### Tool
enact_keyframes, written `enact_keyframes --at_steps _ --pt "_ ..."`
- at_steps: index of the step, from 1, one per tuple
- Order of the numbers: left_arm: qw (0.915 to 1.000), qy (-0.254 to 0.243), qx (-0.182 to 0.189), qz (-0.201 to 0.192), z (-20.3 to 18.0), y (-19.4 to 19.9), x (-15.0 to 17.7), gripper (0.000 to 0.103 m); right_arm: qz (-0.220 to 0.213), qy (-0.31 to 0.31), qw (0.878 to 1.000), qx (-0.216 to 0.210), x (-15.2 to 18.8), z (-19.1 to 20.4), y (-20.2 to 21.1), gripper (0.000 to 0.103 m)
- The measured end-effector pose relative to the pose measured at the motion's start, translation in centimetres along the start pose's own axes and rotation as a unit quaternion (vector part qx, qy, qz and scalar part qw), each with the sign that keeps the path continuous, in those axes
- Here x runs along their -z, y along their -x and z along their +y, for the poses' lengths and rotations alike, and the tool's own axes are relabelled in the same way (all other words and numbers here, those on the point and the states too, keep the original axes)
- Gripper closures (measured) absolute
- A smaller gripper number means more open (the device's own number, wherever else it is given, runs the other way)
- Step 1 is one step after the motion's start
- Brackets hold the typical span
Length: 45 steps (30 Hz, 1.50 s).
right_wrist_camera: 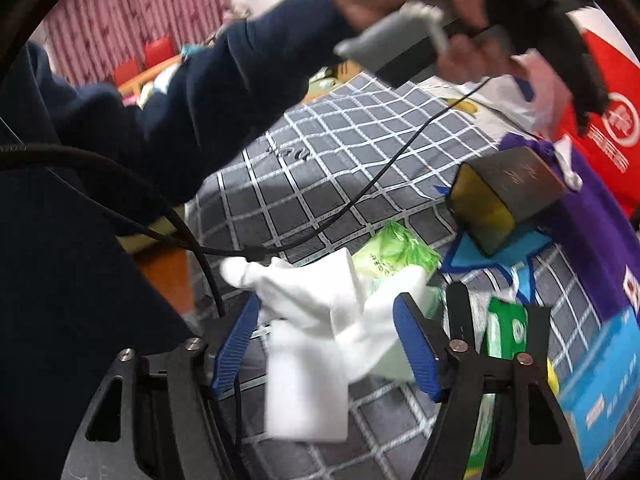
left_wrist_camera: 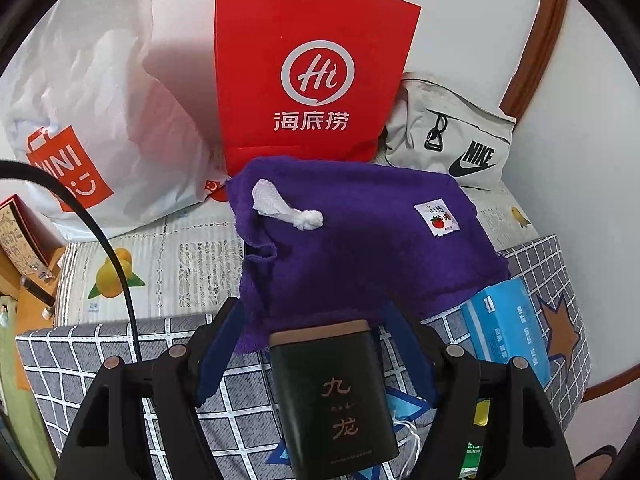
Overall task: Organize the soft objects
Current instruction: 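Close the right tool on the white cloth, then lift the white cloth with the right tool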
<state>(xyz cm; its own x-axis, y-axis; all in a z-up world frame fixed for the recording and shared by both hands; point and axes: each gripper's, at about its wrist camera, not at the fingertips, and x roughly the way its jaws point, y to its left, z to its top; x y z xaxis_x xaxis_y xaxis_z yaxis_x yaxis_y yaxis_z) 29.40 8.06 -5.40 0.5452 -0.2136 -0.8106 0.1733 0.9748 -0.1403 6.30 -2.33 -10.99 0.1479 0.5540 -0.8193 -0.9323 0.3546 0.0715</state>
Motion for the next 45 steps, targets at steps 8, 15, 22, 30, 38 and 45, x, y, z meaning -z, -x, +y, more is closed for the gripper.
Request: enact_keyframes --at_steps 8,15,22,30,38,45 --pt "0.9999 -0.004 -0.003 -0.012 0.5 0.9 0.3 0.031 0.02 -0.001 1.0 0.002 0.4 -1.8 -1.8 0.088" --pt "0.9995 0.007 -0.024 -0.018 2.2 1.7 1.0 0.031 -0.011 -0.074 0.997 0.022 1.2 -4.5 0.2 0.09" --pt "0.9982 0.008 -0.053 -0.026 3.5 3.7 1.7 0.031 -0.03 -0.127 0.99 0.053 1.9 -6.8 1.9 0.09" --pt "0.9975 0.003 -0.065 -0.027 3.8 5.1 2.6 0.031 -0.039 -0.153 0.987 0.042 2.3 -7.5 2.0 0.09" --pt "0.9973 -0.002 -0.062 -0.038 3.6 6.3 2.8 0.031 -0.048 -0.198 0.978 0.041 2.9 -9.1 2.0 0.091" --pt "0.9972 -0.009 -0.061 -0.041 3.0 7.4 3.4 0.031 -0.049 -0.23 0.97 0.059 3.6 -10.3 1.8 0.091"
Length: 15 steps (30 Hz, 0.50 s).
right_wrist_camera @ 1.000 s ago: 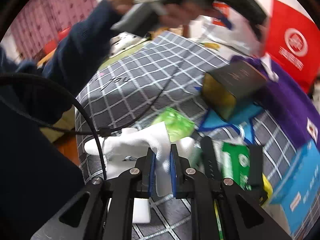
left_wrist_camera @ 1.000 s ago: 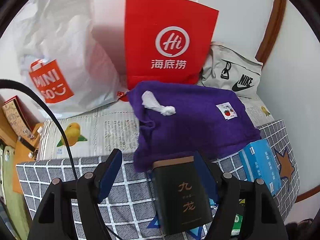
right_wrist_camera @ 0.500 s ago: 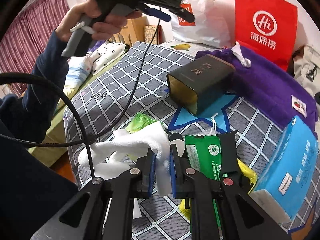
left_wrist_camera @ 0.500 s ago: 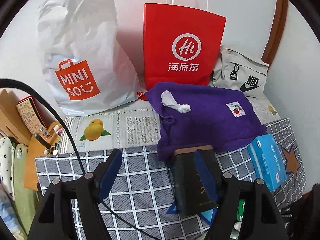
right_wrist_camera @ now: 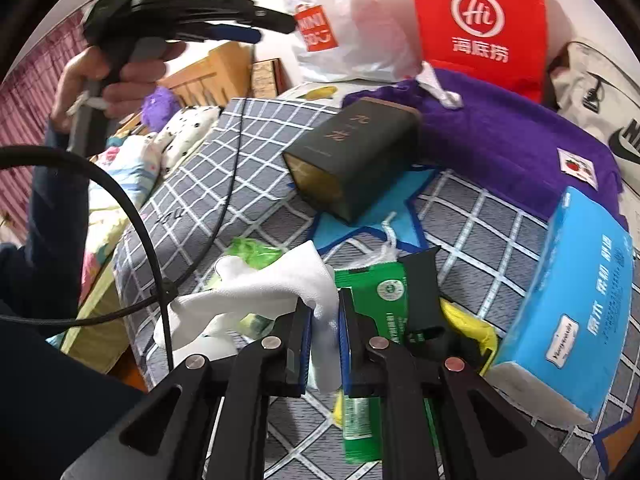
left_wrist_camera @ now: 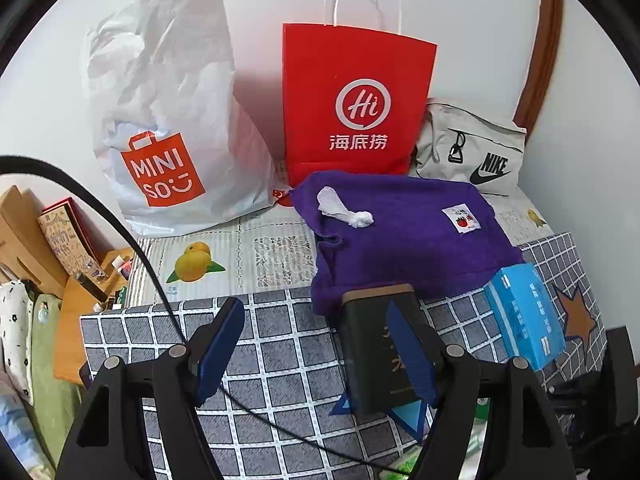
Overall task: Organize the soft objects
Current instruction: 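Lift the white cloth with the right tool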
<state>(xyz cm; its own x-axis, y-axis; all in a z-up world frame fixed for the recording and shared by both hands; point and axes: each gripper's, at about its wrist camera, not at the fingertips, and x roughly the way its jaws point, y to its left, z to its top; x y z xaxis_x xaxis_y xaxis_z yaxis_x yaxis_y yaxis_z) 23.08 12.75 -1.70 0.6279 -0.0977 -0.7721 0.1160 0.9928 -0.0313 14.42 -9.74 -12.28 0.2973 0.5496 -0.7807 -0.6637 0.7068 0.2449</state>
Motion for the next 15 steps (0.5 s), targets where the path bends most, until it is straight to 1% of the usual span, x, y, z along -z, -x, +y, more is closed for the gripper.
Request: enact_keyframes --at_steps 4,8,10,13,15 --pt "1.0 -0.006 0.0 -0.004 -0.4 1.0 0.3 0.031 -0.002 -0.02 1.0 0.007 0.0 -0.7 -0.3 0.091" --pt "0.9998 -0.017 0.004 -0.009 -0.9 1.9 1.1 0.031 -0.011 -0.015 1.0 0.002 -0.1 -0.1 0.2 0.091" --pt "0.9997 -0.019 0.013 -0.011 -1.3 2.2 1.8 0.031 -0.02 -0.012 1.0 -0.004 -0.2 0.3 0.8 0.091" --pt "0.9992 -0.017 0.036 -0.007 -1.8 2.2 2.9 0.031 -0.033 -0.003 0.999 -0.007 -0.5 1.2 1.6 0.091" --pt "0.999 -0.004 0.044 -0.008 -2.1 2.3 3.5 0.031 -0.04 0.003 0.999 -0.008 -0.7 1.7 2.1 0.091"
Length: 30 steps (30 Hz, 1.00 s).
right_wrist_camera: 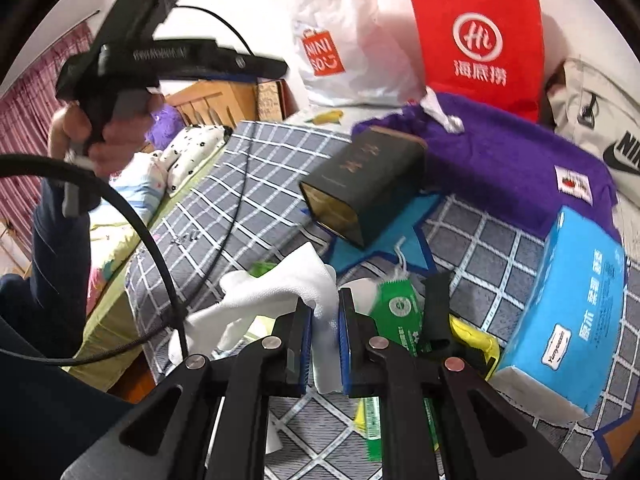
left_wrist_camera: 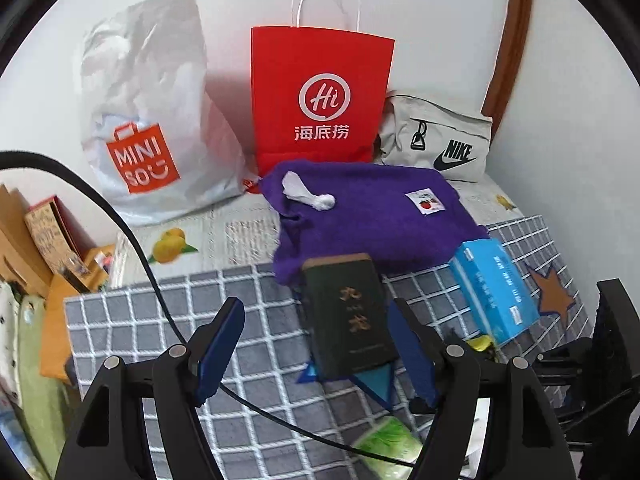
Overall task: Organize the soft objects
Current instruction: 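Lift the white cloth with the right tool, then grasp the light green tea-print packet with the left tool while the right tool holds the white cloth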
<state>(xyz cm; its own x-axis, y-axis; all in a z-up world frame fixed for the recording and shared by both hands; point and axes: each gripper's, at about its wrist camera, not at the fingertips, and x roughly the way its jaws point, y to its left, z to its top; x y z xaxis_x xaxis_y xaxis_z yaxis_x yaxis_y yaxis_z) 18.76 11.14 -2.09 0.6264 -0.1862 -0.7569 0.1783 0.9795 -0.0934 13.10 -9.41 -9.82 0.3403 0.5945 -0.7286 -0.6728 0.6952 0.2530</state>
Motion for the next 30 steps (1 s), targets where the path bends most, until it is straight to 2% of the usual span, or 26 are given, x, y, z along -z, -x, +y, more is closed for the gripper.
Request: enact_keyframes --at_steps 5,9,13,21,25,30 --pt "0.9974 0.019 0.069 0.007 -1.9 -0.5 1.6 0.031 -0.019 0.005 1.0 -0.001 -0.5 1.0 0.9 0.091" --pt "0.9966 0.011 0.079 0.02 -3.9 -1.8 2.7 0.031 -0.029 0.003 1.0 0.001 -1.0 1.5 1.1 0.091" --pt "0.9919 0.034 0.121 0.016 -4.5 -2.3 3.2 0.031 -0.047 0.003 0.999 -0.001 -1.5 1.9 1.8 0.091" --pt "0.985 0.079 0.147 0.044 -4.9 -4.8 4.0 0.031 -0.061 -0.024 0.998 -0.014 -1.7 1.3 1.8 0.091" --pt "0.9829 0.093 0.153 0.045 -5.2 -5.6 4.3 0.031 -0.064 -0.027 0.997 -0.028 -1.6 1.2 1.7 0.091" --pt "0.9829 0.086 0.155 0.051 -5.7 -6.4 4.7 0.031 -0.063 -0.028 0.997 -0.034 -1.5 1.1 1.7 0.091"
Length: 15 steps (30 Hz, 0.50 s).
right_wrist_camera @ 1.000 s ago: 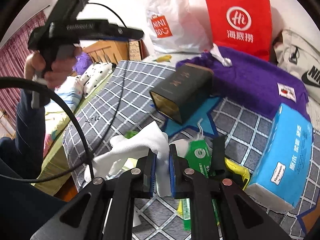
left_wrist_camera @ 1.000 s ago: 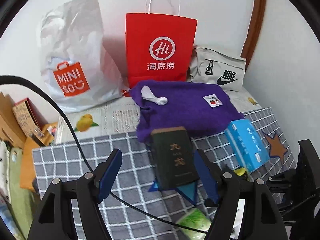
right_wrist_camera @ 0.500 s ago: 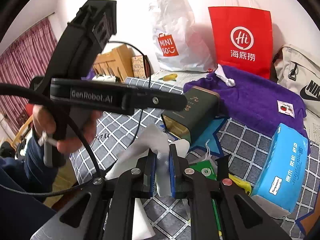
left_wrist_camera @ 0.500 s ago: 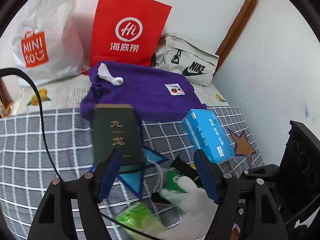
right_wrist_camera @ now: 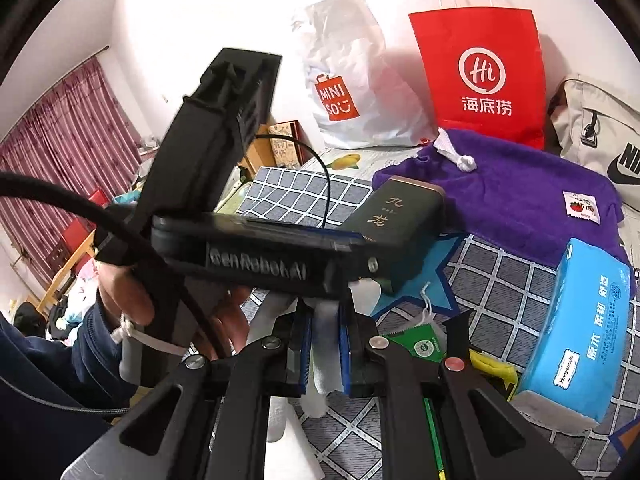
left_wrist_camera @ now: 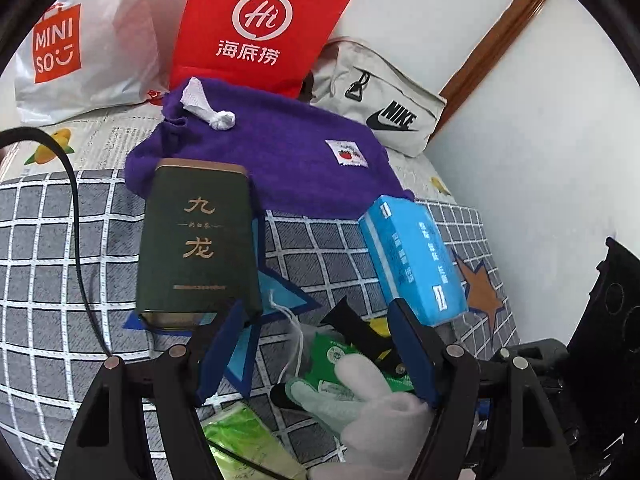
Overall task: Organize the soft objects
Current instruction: 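Grasp the light green tea-print packet with the left tool while the right tool holds the white cloth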
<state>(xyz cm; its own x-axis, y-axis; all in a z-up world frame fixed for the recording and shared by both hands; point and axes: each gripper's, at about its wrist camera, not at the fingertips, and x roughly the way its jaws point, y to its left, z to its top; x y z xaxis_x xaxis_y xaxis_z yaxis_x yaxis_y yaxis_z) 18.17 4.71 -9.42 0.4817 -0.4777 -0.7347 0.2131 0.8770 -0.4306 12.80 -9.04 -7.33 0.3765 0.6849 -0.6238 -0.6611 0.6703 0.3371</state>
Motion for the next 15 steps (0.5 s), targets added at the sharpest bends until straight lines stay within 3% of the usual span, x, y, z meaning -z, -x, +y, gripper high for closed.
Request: enact_keyframes --at_steps 9,15 --pt "0.9998 0.015 0.01 0.009 0.3 -0.8 0.0 0.03 -0.002 -0.009 1.0 0.006 0.3 -0.8 0.2 0.091" --pt "0.9993 0.006 -0.035 0.009 1.2 0.1 -0.1 0.031 -0.017 -0.038 0.998 0.048 0.3 -2.9 1.6 0.092"
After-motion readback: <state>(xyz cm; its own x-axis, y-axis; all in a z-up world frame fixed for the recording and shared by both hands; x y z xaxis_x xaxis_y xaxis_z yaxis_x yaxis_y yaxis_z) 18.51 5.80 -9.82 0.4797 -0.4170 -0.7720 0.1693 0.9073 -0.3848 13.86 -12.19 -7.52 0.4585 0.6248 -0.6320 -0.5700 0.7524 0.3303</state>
